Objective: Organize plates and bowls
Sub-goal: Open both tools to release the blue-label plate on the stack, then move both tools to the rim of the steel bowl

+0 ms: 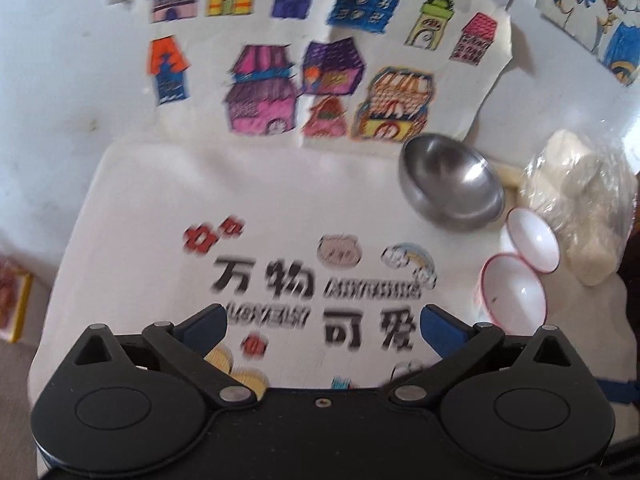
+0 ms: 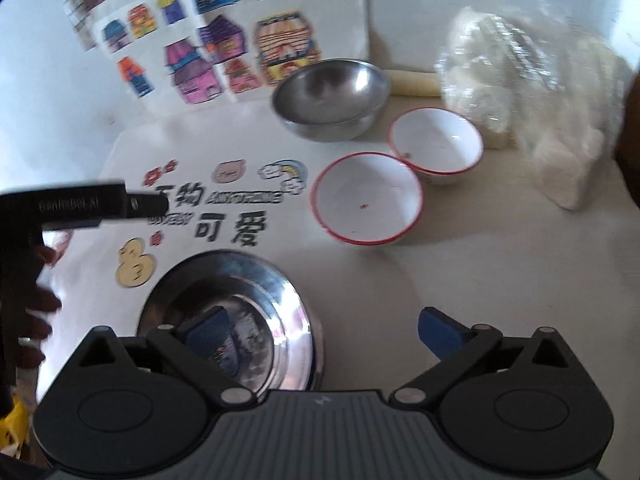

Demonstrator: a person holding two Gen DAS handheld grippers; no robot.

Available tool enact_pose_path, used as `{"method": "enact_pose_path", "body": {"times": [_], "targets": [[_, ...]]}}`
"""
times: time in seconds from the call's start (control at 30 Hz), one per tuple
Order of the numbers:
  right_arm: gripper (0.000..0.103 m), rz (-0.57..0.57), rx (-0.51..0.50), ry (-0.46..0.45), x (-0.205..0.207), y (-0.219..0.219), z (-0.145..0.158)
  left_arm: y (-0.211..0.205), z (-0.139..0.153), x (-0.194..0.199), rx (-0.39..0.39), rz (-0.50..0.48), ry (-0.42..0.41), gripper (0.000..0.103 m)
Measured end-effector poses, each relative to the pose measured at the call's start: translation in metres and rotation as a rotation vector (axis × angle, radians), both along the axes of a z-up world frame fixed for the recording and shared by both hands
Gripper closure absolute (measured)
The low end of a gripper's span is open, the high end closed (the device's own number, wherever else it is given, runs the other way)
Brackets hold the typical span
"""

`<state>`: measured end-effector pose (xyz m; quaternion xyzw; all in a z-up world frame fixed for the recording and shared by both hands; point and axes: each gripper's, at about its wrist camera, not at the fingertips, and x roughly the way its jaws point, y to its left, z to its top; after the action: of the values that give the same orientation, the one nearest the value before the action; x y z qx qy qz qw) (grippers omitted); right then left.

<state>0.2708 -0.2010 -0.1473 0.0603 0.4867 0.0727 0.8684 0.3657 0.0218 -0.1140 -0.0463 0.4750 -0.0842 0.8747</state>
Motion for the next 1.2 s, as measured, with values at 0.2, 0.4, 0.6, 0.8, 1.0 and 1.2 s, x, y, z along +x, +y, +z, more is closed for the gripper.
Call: {"method": "enact_pose_path", "body": {"times": [0.2, 0.4, 0.6, 0.8, 1.0, 1.2], "targets": [[0.0, -0.109, -0.04, 0.009, -0.006, 0.003, -0.005, -0.006, -0.004, 0.032, -0.041, -0.037, -0.018, 0.001], [0.0, -0.106, -0.096, -0.02, -0.007, 0.004, 0.002, -0.019, -0.003, 0.055, -0.005, -0.002, -0.034, 0.001], [0.0, -0.091, -0.111, -0.141, 0.029, -0.015, 0.013, -0.045, 0.0, 0.08, 0.039, 0.016, -0.064, 0.001], [0.002, 0.016, -0.067, -0.212, 0.097, -0.042, 0.022, -0.066, -0.009, 0.11, 0.059, 0.016, -0.055, 0.001], [0.008, 0.154, -0.086, -0.232, 0.14, -0.054, 0.019, -0.077, -0.016, 0.137, 0.148, -0.013, -0.048, 0.001], [0.02, 0.182, -0.067, -0.209, 0.161, -0.058, 0.011, -0.089, -0.024, 0.15, 0.163, 0.039, 0.021, 0.001]]}}
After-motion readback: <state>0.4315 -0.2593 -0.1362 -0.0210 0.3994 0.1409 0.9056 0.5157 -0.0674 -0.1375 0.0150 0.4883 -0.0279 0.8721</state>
